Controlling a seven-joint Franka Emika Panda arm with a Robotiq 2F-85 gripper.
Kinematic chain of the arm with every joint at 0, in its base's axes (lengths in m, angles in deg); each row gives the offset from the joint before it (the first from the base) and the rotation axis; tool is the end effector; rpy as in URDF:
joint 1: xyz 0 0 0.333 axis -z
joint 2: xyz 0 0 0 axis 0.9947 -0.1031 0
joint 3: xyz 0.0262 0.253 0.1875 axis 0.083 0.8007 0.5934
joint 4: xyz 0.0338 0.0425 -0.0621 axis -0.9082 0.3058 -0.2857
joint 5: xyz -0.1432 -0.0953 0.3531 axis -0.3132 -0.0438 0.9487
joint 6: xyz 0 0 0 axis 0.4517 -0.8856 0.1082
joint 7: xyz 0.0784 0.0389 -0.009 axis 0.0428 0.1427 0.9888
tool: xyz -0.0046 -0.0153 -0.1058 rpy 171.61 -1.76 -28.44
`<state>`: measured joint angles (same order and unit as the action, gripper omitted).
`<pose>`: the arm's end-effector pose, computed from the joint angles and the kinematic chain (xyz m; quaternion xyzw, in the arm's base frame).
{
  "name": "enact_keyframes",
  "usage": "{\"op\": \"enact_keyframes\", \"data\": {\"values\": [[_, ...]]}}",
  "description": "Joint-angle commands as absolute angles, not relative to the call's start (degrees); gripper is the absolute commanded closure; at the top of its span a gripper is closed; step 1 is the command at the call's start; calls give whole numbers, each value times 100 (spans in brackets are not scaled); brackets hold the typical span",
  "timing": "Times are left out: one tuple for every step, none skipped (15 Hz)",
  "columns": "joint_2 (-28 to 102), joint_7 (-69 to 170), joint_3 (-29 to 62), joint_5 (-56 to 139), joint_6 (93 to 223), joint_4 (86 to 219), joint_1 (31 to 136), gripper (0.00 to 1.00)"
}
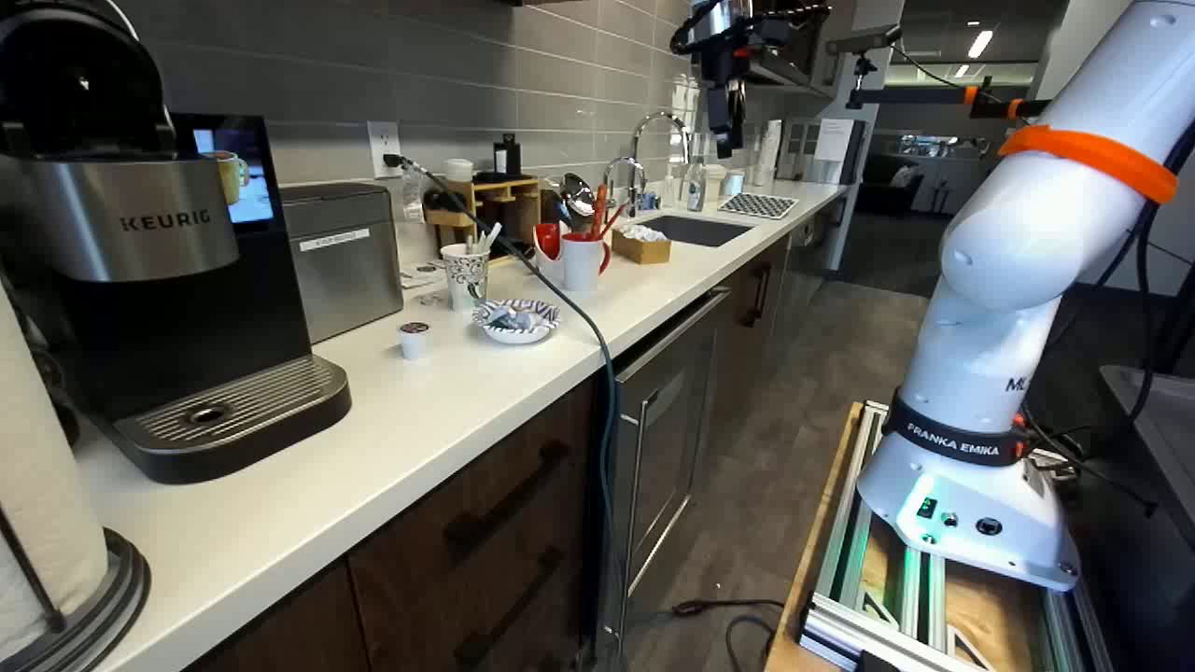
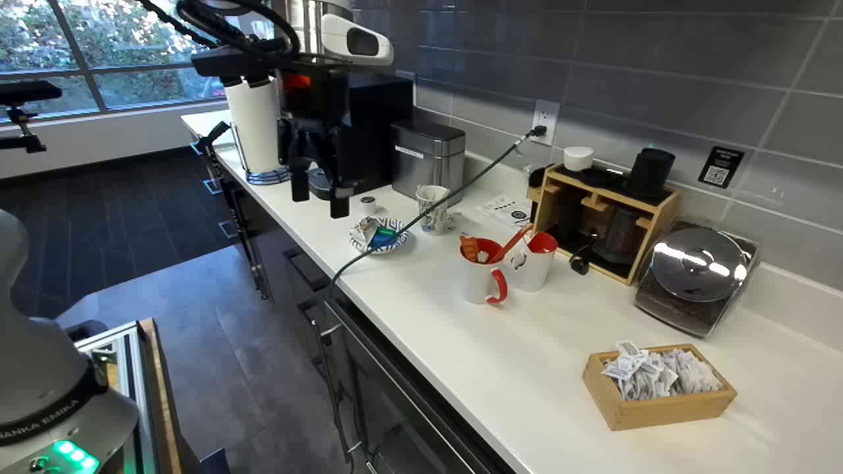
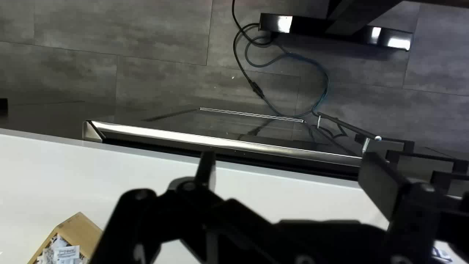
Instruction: Put the white sachet from the coffee cup into the mug at the front.
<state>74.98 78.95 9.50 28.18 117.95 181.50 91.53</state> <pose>0.3988 -0.1756 0.5537 0.9906 0.0701 -0.0853 0.0812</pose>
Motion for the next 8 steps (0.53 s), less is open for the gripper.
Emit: {"op": "enact_keyframes", "data": {"values": [[7495, 7888, 921, 2810, 11775, 18134, 9116, 0], [7495, 7888, 921, 2810, 11775, 18133, 9116, 0], [7495, 7888, 921, 2810, 11775, 18133, 9116, 0], [7495, 7888, 921, 2810, 11775, 18133, 9116, 0], [7495, 7888, 921, 2810, 11775, 18133, 9116, 0], [7495, 7888, 921, 2810, 11775, 18133, 9116, 0], [7423, 7859, 900, 3051, 11983, 18174, 9047, 0], [7337, 7849, 872, 3369, 12150, 18170, 8970, 0]]}}
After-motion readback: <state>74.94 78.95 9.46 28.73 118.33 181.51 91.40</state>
